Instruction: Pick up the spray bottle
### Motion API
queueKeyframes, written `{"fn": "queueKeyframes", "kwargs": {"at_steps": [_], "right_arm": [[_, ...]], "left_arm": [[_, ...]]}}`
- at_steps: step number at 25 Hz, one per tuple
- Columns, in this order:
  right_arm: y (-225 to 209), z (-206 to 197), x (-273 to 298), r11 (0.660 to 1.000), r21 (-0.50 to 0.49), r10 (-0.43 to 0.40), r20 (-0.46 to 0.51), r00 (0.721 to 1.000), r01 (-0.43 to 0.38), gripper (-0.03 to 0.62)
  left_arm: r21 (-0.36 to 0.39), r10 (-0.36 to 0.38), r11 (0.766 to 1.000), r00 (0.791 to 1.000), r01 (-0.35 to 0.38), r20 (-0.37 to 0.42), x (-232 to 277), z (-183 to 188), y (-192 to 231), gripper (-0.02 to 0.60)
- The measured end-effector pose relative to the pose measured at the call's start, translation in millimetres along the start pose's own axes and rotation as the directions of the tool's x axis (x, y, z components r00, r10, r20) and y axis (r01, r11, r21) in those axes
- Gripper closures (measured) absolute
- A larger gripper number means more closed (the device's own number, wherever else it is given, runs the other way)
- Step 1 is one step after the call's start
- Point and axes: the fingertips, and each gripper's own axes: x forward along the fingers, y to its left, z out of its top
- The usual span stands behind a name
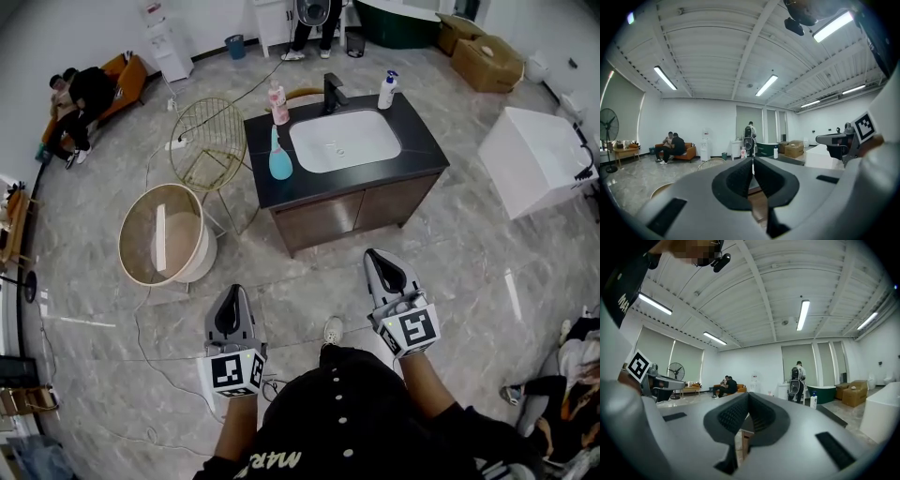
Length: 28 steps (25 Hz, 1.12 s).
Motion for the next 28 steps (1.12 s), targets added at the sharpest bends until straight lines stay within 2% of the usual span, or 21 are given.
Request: {"fn": "queueKeyframes", "kwargs": {"at_steps": [4,9,19,28], "right_arm": [[-20,5,39,0.999,-0.011,0.033,0.008,0.999,-0.033,0.599],[-34,0,66,0.997,-0.001,0.073,0.005,0.997,-0.073,0.599],[-56,-15,115,0.997,0.013,0.077,-0.028,0.997,-0.077,0.599],[-83,-16,198,0.998,-0.004,0.056,-0.016,0.998,-0.056,0.599]], "left_arm": [[0.001,0.032,0.999,0.999,-0.032,0.015,36,12,9,0.561],[-0.008,0.066,0.998,0.998,-0.066,0.019,57,15,11,0.561],[-0.015,0.062,0.998,0.998,-0.063,-0.016,109,7,23,0.561],[-0.02,0.026,0.999,1.0,-0.025,0.009,204,14,58,0.561]]}}
